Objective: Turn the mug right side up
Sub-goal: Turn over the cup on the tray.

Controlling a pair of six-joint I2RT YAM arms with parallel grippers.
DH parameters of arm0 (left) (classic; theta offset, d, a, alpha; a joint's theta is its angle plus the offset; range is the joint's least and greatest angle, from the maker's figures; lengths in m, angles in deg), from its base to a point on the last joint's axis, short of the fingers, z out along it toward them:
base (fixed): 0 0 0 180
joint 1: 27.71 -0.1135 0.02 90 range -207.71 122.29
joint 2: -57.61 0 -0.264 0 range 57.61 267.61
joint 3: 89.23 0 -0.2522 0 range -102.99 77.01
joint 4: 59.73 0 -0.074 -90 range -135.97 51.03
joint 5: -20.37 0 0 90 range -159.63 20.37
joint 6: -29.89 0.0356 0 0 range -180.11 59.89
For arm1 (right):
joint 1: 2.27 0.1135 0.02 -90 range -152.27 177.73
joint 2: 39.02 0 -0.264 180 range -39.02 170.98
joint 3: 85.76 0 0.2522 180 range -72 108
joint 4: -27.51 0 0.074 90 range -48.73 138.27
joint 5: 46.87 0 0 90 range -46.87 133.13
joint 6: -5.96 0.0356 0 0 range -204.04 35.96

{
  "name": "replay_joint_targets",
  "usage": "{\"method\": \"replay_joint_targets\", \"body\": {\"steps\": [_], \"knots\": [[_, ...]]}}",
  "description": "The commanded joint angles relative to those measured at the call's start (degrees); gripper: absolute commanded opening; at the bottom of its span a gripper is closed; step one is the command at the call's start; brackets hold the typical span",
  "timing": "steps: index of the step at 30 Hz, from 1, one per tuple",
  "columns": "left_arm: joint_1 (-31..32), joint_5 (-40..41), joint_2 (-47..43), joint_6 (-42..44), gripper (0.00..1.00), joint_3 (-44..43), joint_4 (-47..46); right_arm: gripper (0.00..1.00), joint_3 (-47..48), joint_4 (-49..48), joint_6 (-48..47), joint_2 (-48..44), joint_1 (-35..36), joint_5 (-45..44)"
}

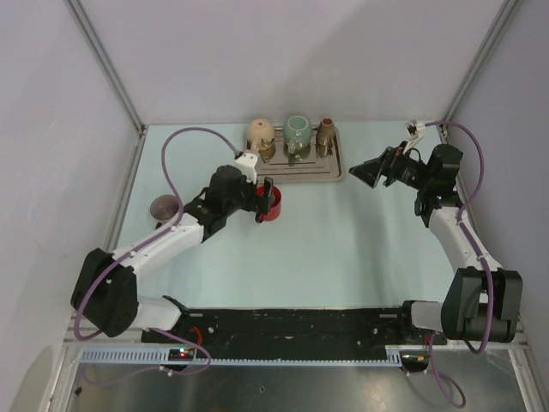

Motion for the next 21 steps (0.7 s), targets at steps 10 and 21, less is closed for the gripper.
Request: {"method": "replay_joint_targets", "body": {"steps": [10,21], "knots": [[-8.7,-6.5,4.8,10.8,1.0,-16.5,3.6,0.99,0.0,-3.3,0.0,0.4,-0.7,1.7],[-9.9,-3.4,24.4,20.7,1.0,-34.5,8.1,0.99,0.0,-3.4,0.0,0.8,-2.3,2.0]]}}
